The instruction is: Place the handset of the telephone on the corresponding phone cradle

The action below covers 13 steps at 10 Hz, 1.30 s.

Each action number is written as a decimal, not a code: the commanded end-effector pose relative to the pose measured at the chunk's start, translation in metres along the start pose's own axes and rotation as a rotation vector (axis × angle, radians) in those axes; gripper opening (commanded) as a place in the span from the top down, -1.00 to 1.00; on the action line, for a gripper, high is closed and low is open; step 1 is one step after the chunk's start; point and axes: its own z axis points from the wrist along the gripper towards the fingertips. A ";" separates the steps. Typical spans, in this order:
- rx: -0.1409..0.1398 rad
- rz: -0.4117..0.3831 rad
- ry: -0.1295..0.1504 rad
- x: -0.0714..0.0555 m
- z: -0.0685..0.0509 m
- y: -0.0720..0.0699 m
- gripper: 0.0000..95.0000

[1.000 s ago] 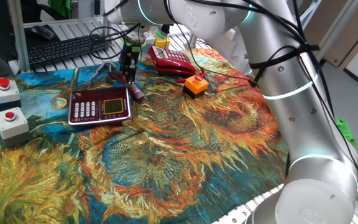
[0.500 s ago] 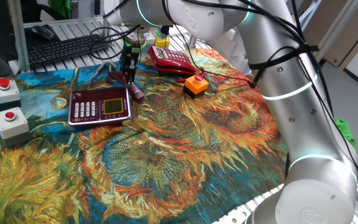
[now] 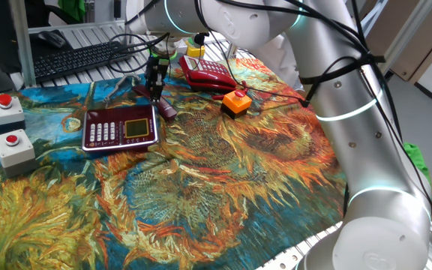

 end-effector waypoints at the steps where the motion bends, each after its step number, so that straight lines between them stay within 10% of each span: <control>1: 0.002 -0.001 0.001 0.000 -0.001 0.001 -0.60; 2: 0.000 -0.004 -0.005 0.000 -0.001 0.002 -1.00; 13: -0.003 0.097 -0.027 -0.005 0.002 0.008 -1.00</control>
